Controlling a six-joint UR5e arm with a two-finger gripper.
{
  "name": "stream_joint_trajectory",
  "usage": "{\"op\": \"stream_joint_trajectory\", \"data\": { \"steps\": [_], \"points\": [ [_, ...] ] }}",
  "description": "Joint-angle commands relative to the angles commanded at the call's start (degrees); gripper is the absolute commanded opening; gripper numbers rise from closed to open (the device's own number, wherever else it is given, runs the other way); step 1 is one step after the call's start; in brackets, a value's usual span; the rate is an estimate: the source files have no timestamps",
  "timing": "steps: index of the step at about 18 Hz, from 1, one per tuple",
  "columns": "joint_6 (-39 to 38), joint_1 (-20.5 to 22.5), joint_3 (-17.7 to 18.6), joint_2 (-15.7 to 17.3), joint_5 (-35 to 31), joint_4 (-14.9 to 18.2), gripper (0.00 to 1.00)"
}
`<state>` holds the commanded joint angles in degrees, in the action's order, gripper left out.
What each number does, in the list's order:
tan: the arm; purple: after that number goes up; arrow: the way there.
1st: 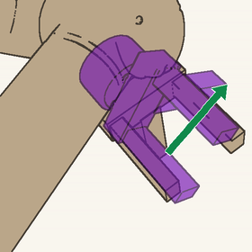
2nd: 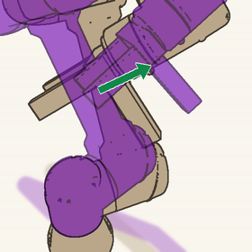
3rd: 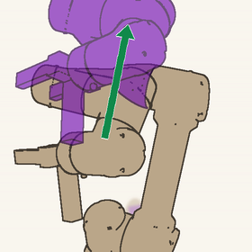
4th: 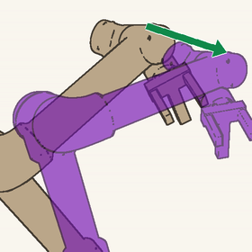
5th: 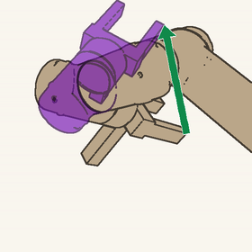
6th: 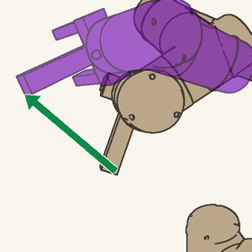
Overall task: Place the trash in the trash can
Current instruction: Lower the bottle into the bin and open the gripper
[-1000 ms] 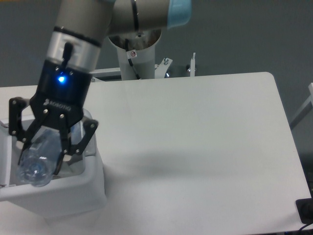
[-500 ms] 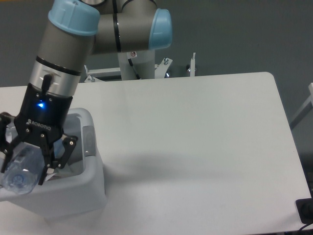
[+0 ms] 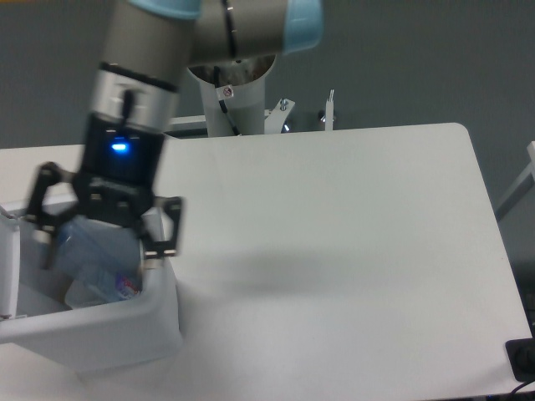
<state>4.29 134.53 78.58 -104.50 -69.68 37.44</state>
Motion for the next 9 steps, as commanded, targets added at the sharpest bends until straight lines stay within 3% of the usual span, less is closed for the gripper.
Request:
{"op": "stream_joint_trajectory", "data": {
  "steps": [2, 4, 7, 9],
  "points": [
    [7.54, 3.27, 0.78, 0.18, -1.41, 1.22, 1.0],
    [15.55, 5.03, 1.49, 0.79, -6.93, 5.08, 1.0],
    [26.44, 4.77, 3.85, 2.98, -21.4, 8.52, 1.0],
    [28.58, 4.33, 5.0, 3.16, -24.7, 8.7, 1.0]
  ]
}}
